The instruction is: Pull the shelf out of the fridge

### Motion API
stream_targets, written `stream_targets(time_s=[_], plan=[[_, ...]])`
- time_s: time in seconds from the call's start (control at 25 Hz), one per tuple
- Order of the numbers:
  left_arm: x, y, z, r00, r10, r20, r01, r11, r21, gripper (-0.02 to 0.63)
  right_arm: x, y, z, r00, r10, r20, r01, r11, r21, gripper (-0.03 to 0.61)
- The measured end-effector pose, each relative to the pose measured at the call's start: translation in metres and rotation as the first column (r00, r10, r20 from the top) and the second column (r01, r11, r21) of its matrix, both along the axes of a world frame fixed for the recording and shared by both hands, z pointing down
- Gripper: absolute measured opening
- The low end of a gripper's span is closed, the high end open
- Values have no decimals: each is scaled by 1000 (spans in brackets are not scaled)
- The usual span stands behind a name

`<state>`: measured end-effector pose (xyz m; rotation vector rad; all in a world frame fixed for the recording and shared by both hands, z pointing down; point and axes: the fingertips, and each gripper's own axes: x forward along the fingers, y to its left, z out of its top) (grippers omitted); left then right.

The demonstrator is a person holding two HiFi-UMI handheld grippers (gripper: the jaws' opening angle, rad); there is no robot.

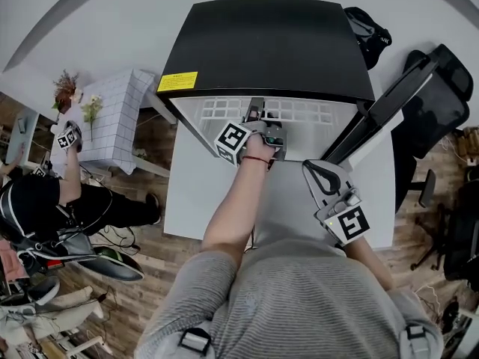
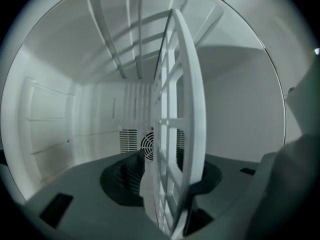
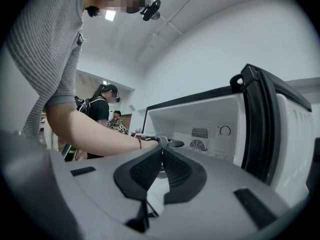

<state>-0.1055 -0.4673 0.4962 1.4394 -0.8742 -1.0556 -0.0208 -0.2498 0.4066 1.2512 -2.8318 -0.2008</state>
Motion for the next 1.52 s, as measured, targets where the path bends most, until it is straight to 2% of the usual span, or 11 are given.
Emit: stream_targets(time_s=[0.2, 0.4, 0.52, 0.68, 1.52], plan=[[1, -2, -4, 1000, -9, -5, 9, 1000, 16, 166, 15, 1, 11, 999, 42, -11, -42, 999, -29, 14], [0, -2, -4, 999, -21, -28, 22, 1000, 9, 156, 20, 3, 13, 999, 52, -4, -52, 998, -37, 14], [1, -2, -5, 999, -34, -25, 35, 999, 3, 75, 21, 4, 12, 999, 52, -2, -52, 998, -31, 14], [3, 1, -1, 999, -50, -11, 50, 999, -14, 43, 23, 7, 10, 999, 47, 0, -47, 999, -25, 14], [3, 2, 0, 999, -46, -22, 46, 999, -7, 38, 14, 2, 0, 1000, 28, 11, -28, 999, -20, 14]])
